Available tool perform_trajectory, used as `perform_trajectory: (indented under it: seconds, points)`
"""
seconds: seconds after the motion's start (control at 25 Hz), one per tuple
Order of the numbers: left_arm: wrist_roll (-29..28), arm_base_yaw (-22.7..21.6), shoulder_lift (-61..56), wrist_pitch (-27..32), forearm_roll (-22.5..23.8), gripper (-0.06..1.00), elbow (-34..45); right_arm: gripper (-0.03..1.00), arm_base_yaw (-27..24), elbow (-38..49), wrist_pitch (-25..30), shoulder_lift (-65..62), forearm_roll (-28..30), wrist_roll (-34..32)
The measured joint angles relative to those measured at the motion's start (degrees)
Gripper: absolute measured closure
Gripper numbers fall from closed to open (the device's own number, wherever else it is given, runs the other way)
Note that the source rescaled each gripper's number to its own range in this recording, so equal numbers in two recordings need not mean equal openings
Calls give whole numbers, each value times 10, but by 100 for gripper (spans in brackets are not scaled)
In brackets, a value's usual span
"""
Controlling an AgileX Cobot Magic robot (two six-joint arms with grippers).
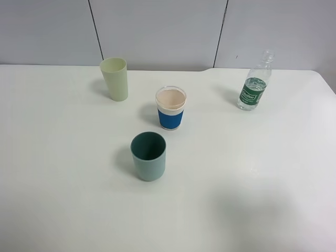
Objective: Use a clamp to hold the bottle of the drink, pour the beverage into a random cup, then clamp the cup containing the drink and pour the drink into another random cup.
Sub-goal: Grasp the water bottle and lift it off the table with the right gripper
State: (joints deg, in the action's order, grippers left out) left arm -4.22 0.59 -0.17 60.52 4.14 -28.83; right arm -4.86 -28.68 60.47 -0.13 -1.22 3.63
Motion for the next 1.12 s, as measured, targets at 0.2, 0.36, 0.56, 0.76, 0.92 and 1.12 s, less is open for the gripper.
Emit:
perform_trajectory:
  seconds: [0.2,0.36,0.56,0.76,0.92,1.12]
  points:
    - [0,0,0,0,0,-6,0,-3,0,0,0,0,0,-2]
    - [0,0,0,0,0,-6,0,-3,0,0,0,1,0,-2]
    - [0,0,0,0,0,-6,0,-3,0,-12,-40,61,-8,-27]
    - [0,0,0,0,0,-6,0,-3,0,-13,-118,158,-17,-36]
    - [0,0,0,0,0,-6,0,-3,0,-13,-190,247,-17,-36]
    - [0,0,0,0,0,-6,0,-3,0,-13,-258,373,-17,-36]
